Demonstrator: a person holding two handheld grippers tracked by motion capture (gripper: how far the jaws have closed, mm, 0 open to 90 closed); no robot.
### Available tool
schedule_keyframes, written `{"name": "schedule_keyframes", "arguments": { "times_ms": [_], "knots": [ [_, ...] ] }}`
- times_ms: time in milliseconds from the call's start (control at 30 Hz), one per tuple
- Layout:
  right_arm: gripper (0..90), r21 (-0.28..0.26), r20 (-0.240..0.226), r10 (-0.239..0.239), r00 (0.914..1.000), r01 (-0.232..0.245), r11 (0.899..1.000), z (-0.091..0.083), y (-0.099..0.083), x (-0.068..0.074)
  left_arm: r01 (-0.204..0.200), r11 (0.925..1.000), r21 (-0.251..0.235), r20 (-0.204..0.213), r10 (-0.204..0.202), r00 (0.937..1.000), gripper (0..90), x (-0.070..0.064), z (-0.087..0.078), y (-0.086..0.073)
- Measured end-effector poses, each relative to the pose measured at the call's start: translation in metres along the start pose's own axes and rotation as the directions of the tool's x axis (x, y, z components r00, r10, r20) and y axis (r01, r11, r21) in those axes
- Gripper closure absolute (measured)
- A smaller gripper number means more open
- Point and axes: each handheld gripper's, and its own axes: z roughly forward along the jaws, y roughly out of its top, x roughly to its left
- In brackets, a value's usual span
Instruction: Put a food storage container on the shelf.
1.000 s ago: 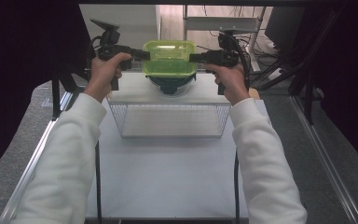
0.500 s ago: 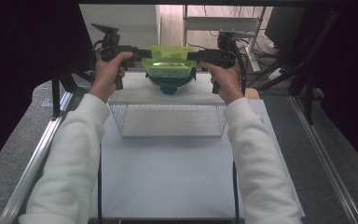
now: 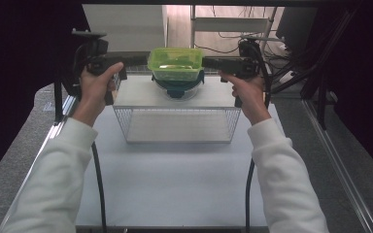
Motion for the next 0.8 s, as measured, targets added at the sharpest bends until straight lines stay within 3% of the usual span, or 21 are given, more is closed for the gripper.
{"name": "schedule_keyframes", "arguments": {
  "times_ms": [100,200,300,367,467,633,733,800],
  "knots": [
    [20.6,0.015,-0.017,-0.071,0.9973,0.071,0.997,-0.016,-0.02,0.006,-0.087,0.996,0.018,-0.038,0.088,0.9954,20.7,-0.009,-0.015,-0.022],
    [20.8,0.033,-0.004,-0.16,0.9871,0.16,0.987,-0.031,-0.044,0.01,-0.131,0.9909,0.033,-0.049,0.132,0.99,20.4,-0.015,-0.025,-0.049],
    [20.9,0.039,-0.005,-0.198,0.9803,0.198,0.98,-0.044,-0.065,0.009,-0.195,0.9788,0.064,-0.086,0.2,0.976,20.5,-0.021,-0.032,-0.079],
    [20.9,0.037,-0.004,-0.21,0.9777,0.21,0.977,-0.052,-0.08,0.008,-0.212,0.9742,0.077,-0.094,0.219,0.9712,20.7,-0.022,-0.036,-0.099],
    [21.2,0.039,0.0,-0.231,0.9729,0.231,0.972,-0.064,-0.103,0.006,-0.209,0.973,0.097,-0.102,0.219,0.9705,21.2,-0.019,-0.038,-0.13],
    [21.5,0.078,0.032,-0.257,0.966,0.254,0.964,-0.078,-0.147,-0.006,-0.182,0.9739,0.136,-0.097,0.195,0.9759,21.2,-0.013,-0.035,-0.176],
    [21.6,0.087,0.066,-0.252,0.9655,0.246,0.965,-0.087,-0.174,-0.013,-0.157,0.9765,0.148,-0.091,0.171,0.981,21.4,-0.012,-0.033,-0.201],
    [21.7,0.095,0.083,-0.242,0.9666,0.234,0.967,-0.093,-0.193,-0.019,-0.149,0.9738,0.171,-0.082,0.165,0.9828,21.4,-0.01,-0.03,-0.217]
  ]
}}
